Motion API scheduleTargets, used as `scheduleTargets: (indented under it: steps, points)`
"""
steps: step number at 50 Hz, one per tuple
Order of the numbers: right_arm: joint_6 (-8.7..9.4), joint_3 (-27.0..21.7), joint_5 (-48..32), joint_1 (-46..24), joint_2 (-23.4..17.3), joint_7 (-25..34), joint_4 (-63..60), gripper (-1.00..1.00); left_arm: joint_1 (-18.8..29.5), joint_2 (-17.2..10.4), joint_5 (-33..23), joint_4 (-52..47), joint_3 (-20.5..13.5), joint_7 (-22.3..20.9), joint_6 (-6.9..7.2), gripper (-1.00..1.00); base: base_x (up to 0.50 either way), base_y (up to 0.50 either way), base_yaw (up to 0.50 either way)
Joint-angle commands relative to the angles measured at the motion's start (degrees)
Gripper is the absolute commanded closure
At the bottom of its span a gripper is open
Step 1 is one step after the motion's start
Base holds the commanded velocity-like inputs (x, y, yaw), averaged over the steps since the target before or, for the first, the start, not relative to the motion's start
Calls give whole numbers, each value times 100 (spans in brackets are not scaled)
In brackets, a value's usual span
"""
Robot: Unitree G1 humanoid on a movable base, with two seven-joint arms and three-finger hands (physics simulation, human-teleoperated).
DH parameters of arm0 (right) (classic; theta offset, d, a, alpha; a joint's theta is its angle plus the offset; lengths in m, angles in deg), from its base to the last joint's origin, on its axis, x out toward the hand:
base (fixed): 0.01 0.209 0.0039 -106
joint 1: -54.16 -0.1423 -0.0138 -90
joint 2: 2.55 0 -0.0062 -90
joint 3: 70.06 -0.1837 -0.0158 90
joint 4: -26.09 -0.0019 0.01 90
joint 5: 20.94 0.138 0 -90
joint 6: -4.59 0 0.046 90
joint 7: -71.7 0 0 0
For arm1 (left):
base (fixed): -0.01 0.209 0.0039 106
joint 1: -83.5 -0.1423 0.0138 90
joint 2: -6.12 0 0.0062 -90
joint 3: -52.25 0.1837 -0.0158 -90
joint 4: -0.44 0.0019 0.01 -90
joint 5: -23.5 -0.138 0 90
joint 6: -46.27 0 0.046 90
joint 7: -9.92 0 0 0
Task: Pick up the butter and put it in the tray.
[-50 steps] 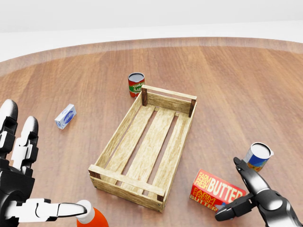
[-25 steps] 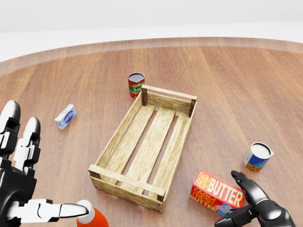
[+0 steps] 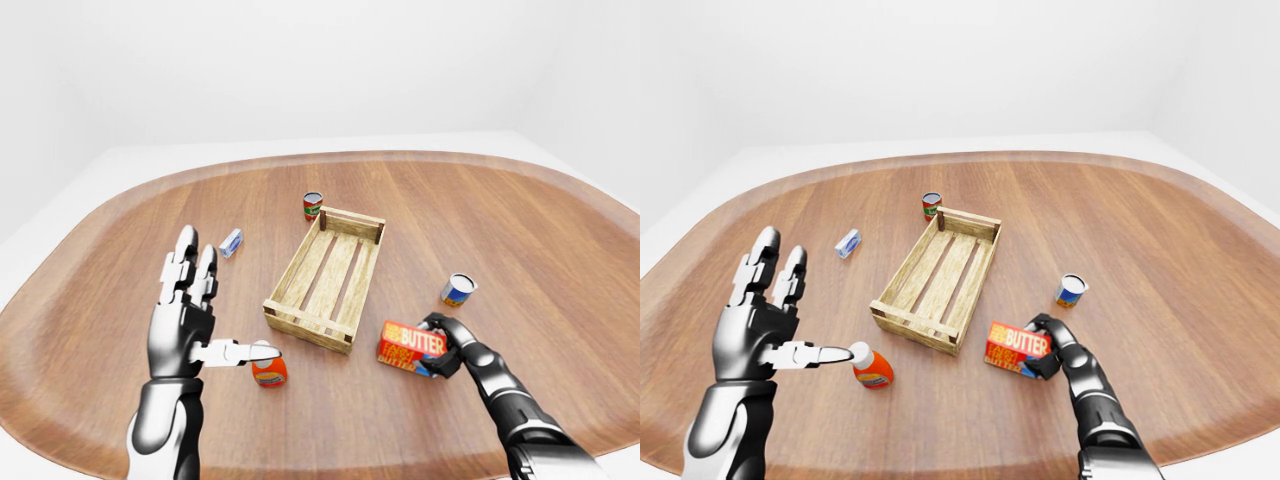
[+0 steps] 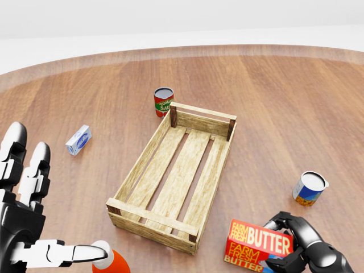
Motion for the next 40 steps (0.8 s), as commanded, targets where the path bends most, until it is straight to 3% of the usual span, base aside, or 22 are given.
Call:
scheduleTargets:
  steps: [1,3,6,7,14,40]
  points:
    - [272,2,99,190,39,182,-1,100,-7,-1,34,-44,-45,-19,0,-100,0,0,0]
    - [332,-8,90,226,37,205,-126,100,-9,8,16,-22,-27,-21,0,-100,0,0,0]
    - [652,-54,68,420,48,346,-775,100,-31,14,-1,-14,-2,-29,0,-100,0,0,0]
    - [662,-81,60,482,54,401,-983,100,-27,10,6,-19,-9,-30,0,-100,0,0,0]
    - [662,-328,-145,984,99,862,-2840,100,-36,20,30,-61,-41,-39,0,-100,0,0,0]
    - [662,-746,-390,1300,261,1174,-5042,100,-31,25,50,-106,-72,-57,0,-100,0,0,0]
